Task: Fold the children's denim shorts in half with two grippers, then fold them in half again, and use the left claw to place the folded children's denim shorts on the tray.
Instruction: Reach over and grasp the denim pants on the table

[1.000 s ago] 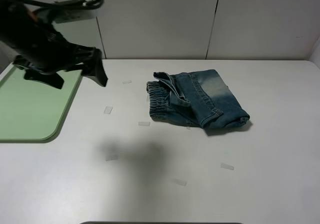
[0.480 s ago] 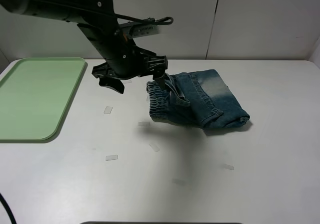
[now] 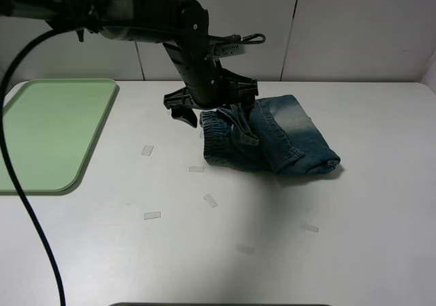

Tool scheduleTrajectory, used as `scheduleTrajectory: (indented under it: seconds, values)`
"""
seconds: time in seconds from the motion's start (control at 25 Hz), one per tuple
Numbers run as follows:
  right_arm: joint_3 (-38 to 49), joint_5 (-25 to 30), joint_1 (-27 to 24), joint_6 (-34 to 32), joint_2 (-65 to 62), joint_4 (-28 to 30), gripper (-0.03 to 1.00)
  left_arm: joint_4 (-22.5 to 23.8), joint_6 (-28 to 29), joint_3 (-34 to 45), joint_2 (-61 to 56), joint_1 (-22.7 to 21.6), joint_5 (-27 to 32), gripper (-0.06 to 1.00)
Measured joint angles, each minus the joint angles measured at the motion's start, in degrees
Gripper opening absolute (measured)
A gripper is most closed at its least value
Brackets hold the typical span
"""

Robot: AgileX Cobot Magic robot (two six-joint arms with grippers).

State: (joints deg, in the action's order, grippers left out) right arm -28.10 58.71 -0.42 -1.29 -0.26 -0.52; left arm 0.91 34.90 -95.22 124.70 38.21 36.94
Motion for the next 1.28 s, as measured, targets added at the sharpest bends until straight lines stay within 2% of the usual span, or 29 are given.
scheduleTrajectory:
  seconds: [0.2,0.48,0.68,1.0,1.28]
  values:
    - [0.00,0.00,0.00,0.00,0.00,0.00,0.70,0.00,0.39,-4.95,5.19,0.06,2.18,0.99]
    - [0.00,0.00,0.00,0.00,0.00,0.00,0.70,1.30,2.96,-5.92,6.71,0.06,6.00,0.99]
    - [0.00,0.00,0.00,0.00,0.00,0.00,0.70,2.13,3.21,-5.92,7.61,0.06,3.14,0.99]
    - [0.00,0.00,0.00,0.00,0.00,0.00,0.70,-0.91,3.22,-5.92,10.63,0.64,-0.47,0.99]
    - [0.00,0.00,0.00,0.00,0.00,0.00,0.70,-0.01,3.27,-6.18,11.44,1.41,-0.92,0.99]
